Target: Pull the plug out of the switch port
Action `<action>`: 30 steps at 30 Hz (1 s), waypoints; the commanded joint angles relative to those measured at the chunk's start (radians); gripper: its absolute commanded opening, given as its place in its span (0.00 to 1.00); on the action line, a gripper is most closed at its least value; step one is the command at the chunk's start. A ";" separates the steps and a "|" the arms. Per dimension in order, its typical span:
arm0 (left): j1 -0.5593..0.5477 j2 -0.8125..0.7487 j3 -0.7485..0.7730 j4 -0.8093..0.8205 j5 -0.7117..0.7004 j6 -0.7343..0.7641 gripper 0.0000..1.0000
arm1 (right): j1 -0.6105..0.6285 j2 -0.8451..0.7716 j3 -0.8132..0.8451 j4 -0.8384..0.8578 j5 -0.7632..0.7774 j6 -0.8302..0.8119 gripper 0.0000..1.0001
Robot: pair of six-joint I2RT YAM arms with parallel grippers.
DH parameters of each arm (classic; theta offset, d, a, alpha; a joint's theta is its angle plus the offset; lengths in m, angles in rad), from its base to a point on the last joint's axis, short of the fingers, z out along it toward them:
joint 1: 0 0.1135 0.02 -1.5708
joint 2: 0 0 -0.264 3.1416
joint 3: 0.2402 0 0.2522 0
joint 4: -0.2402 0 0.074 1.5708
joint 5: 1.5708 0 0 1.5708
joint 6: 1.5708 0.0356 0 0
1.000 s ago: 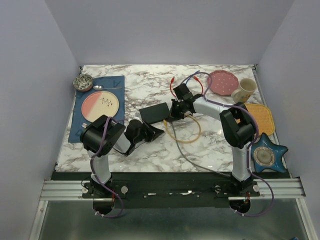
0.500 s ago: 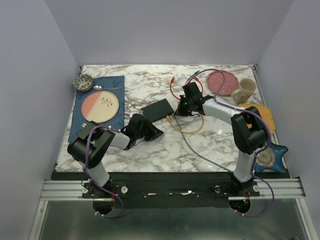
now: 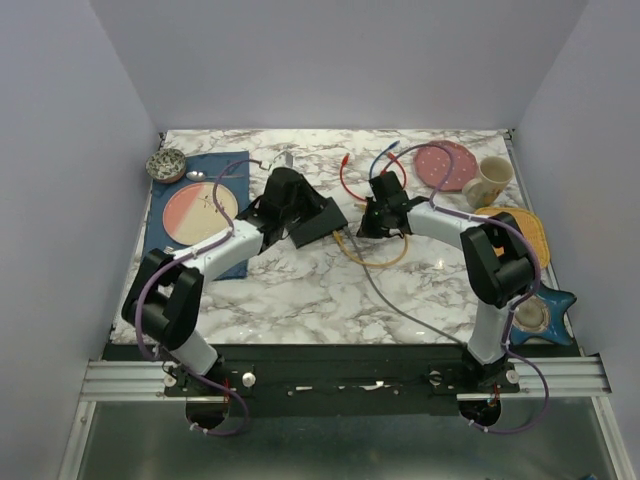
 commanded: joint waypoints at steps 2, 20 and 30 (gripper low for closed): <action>0.062 0.181 0.131 -0.142 -0.094 0.089 0.28 | -0.005 0.035 -0.043 -0.004 0.034 -0.016 0.01; 0.140 0.304 0.112 -0.122 -0.011 0.069 0.27 | 0.096 0.041 -0.213 0.174 -0.214 0.064 0.01; 0.163 0.232 0.091 -0.074 0.073 0.077 0.27 | 0.060 -0.091 -0.322 0.325 -0.188 0.113 0.66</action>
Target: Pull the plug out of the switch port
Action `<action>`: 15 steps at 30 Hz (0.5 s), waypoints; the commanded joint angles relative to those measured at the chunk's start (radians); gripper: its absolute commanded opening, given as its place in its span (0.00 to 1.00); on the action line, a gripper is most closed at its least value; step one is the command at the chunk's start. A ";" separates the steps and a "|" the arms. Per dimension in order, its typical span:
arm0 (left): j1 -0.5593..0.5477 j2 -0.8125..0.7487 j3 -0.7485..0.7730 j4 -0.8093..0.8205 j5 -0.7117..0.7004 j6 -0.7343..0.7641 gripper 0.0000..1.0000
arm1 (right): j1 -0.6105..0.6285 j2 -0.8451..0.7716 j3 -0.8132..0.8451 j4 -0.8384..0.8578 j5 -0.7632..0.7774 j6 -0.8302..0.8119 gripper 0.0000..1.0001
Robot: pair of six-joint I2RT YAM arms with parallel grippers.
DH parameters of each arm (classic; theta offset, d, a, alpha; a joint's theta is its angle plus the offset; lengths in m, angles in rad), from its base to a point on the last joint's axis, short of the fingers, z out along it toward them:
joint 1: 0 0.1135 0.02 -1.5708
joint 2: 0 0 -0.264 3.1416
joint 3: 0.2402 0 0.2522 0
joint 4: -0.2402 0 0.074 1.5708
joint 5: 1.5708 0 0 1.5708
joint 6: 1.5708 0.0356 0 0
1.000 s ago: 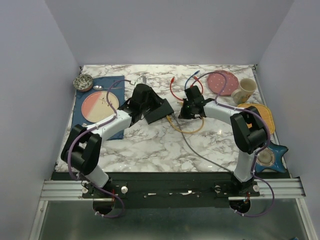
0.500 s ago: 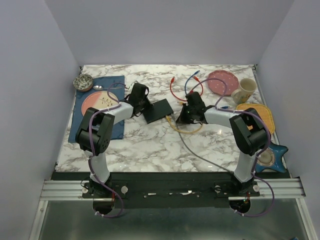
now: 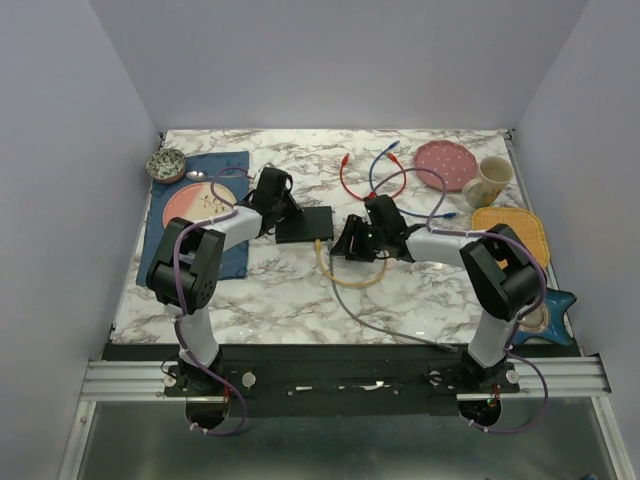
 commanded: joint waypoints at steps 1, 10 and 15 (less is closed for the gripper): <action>0.006 -0.057 -0.035 0.043 0.087 0.018 0.28 | -0.042 -0.032 -0.101 0.079 -0.024 0.038 0.68; 0.005 -0.028 -0.109 0.176 0.242 -0.016 0.22 | -0.102 0.053 -0.150 0.412 -0.214 0.165 0.53; 0.006 -0.003 -0.119 0.179 0.237 -0.016 0.22 | -0.102 0.121 -0.138 0.572 -0.289 0.239 0.50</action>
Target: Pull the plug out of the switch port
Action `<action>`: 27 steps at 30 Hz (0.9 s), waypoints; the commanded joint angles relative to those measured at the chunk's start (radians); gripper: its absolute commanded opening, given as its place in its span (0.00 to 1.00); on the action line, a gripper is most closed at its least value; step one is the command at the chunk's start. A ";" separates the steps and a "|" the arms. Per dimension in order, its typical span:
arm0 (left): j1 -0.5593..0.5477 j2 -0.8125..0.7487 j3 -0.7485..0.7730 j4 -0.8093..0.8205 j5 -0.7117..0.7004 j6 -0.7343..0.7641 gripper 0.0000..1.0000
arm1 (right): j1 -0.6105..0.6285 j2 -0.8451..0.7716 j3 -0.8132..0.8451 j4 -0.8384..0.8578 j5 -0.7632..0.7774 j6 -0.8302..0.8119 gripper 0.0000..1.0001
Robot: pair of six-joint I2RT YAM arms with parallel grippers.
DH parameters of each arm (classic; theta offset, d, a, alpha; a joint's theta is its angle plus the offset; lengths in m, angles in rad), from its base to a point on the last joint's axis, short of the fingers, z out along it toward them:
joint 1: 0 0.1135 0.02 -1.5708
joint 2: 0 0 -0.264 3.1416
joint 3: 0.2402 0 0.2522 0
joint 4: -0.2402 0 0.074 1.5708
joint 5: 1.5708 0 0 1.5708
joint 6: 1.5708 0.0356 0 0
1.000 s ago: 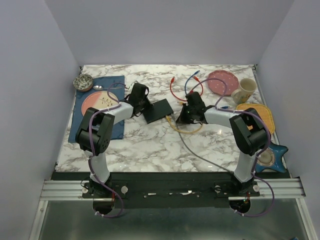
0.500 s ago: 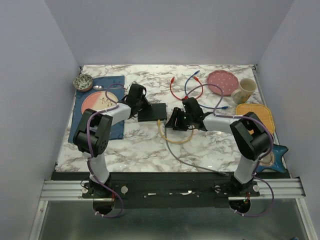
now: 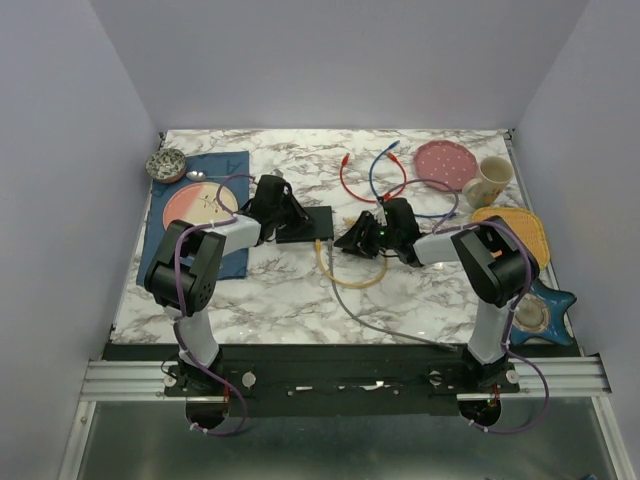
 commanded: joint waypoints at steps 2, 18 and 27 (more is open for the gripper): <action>0.000 0.032 -0.020 0.039 0.038 -0.006 0.22 | 0.004 0.089 0.003 0.208 -0.101 0.113 0.49; 0.000 0.056 -0.043 0.057 0.038 -0.026 0.22 | 0.004 0.159 0.080 0.246 -0.063 0.215 0.43; 0.000 0.050 -0.054 0.060 0.038 -0.026 0.21 | 0.011 0.172 0.108 0.175 -0.043 0.187 0.40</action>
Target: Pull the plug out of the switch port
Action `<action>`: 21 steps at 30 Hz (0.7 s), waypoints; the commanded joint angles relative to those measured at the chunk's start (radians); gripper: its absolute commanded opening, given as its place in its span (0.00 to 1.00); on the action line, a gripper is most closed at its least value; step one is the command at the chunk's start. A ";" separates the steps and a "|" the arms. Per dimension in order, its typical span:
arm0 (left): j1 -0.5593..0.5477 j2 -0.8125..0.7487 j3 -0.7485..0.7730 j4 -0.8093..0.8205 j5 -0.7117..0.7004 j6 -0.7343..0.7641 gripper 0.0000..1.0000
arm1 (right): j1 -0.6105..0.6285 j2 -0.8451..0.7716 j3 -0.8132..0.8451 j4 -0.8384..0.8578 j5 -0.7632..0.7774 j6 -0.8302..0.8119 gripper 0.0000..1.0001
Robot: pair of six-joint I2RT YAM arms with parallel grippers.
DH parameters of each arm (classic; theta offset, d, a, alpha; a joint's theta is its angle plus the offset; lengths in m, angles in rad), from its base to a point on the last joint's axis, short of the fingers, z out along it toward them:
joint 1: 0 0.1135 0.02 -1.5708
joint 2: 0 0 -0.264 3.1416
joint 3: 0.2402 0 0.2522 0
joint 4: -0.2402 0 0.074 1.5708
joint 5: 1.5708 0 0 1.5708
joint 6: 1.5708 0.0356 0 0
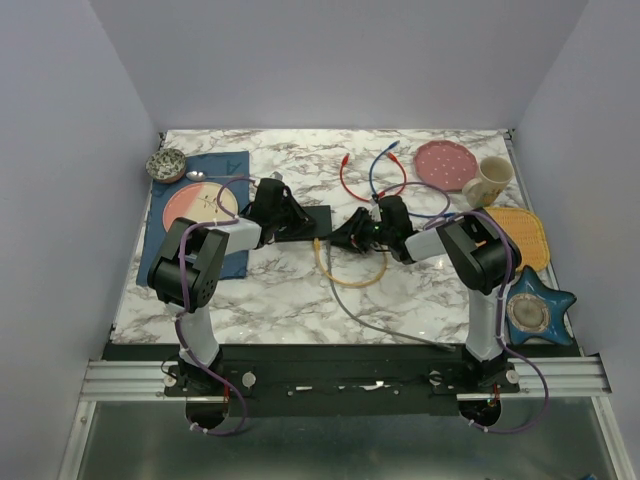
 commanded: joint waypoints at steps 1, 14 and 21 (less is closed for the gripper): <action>0.000 0.018 -0.024 -0.029 0.013 0.001 0.21 | 0.012 0.020 0.041 -0.044 0.052 -0.040 0.40; 0.000 0.008 -0.021 -0.023 0.019 -0.008 0.22 | 0.038 0.006 0.074 -0.221 0.127 -0.108 0.45; 0.003 -0.015 -0.027 -0.043 0.008 0.009 0.22 | 0.037 0.011 0.070 -0.192 0.140 -0.074 0.34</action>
